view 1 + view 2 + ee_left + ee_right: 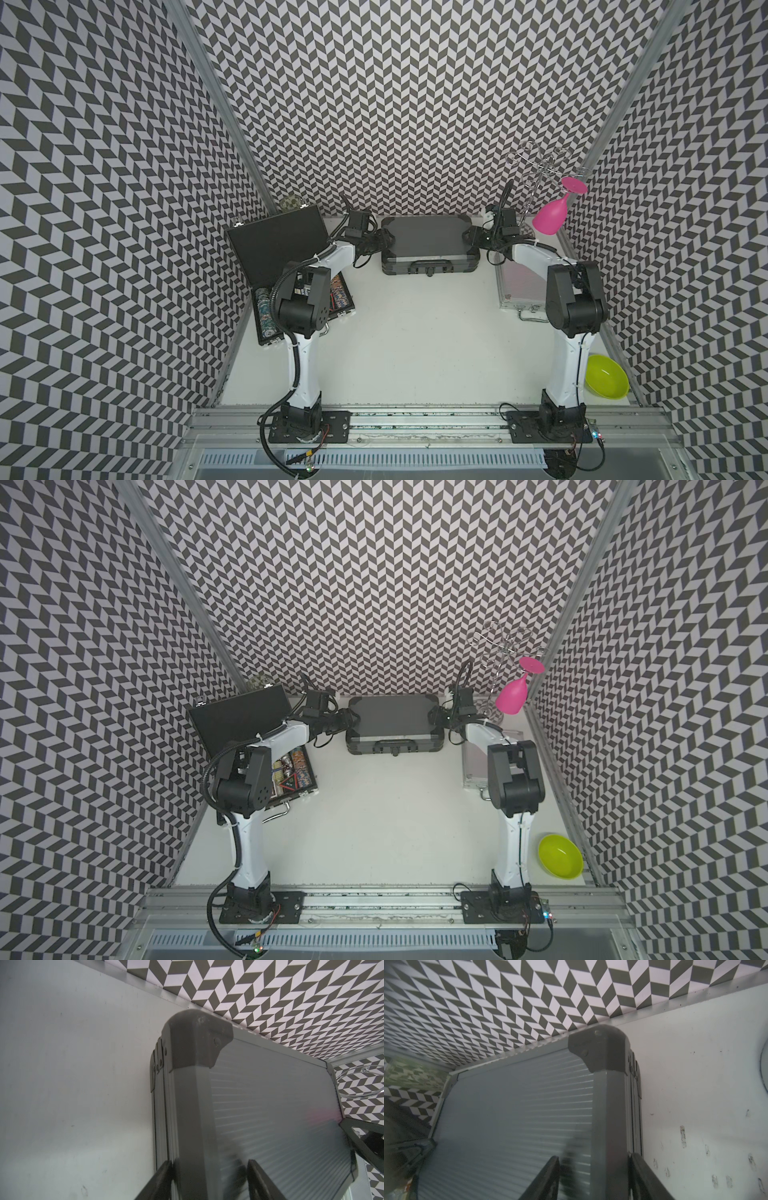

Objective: Close the poker set cases
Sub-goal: Move the poker set case to the center of the board.

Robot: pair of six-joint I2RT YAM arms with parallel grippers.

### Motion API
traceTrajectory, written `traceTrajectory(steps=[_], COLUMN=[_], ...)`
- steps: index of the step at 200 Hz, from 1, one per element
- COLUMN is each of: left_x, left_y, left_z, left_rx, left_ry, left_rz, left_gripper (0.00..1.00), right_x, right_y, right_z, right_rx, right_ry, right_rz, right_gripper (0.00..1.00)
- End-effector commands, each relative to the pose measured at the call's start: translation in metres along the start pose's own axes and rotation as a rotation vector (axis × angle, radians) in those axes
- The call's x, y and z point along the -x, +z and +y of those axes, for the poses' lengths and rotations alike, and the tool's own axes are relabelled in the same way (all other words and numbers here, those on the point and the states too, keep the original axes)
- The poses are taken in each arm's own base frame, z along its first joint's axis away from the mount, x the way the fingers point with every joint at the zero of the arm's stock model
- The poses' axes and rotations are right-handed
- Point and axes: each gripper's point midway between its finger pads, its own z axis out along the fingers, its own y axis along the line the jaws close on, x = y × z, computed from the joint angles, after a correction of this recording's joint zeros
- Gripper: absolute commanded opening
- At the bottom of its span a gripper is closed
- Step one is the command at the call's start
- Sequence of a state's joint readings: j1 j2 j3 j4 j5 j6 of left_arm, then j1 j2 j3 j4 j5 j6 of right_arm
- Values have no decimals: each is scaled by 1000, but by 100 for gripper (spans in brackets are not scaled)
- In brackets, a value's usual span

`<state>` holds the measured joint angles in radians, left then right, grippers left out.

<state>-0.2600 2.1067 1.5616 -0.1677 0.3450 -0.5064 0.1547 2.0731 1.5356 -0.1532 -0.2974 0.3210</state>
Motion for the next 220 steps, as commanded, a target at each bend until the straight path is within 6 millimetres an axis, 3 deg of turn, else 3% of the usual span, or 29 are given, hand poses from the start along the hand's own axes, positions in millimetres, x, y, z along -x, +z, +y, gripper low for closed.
traceTrajectory(steps=[1,20,40,66,97,150,176,220], left_x=[-70,-56,-47,-40,-37,-33,-41,-50], left_y=[-12,-40,-73,-115,-161,-249,-267,-283], left_z=[-59,-58,-55,-43,-2,64,85,86], left_rx=[-114,-75,-41,32,205,411,464,463], left_ry=[28,33,17,-11,-121,-320,-366,-364], left_rz=[210,155,92,10,-80,-300,-294,-306], left_gripper=[65,68,69,70,70,72,73,73], right_x=[3,12,6,-20,-67,-134,-170,-224], right_y=[-42,-70,-93,-112,-120,-99,-79,-36], right_z=[82,94,110,144,201,267,303,340], right_rx=[191,193,203,225,296,370,403,376], right_ry=[-85,-100,-119,-171,-217,-227,-240,-254], right_rz=[10,-30,-51,-44,1,79,129,187], right_gripper=[58,60,61,61,58,52,51,50])
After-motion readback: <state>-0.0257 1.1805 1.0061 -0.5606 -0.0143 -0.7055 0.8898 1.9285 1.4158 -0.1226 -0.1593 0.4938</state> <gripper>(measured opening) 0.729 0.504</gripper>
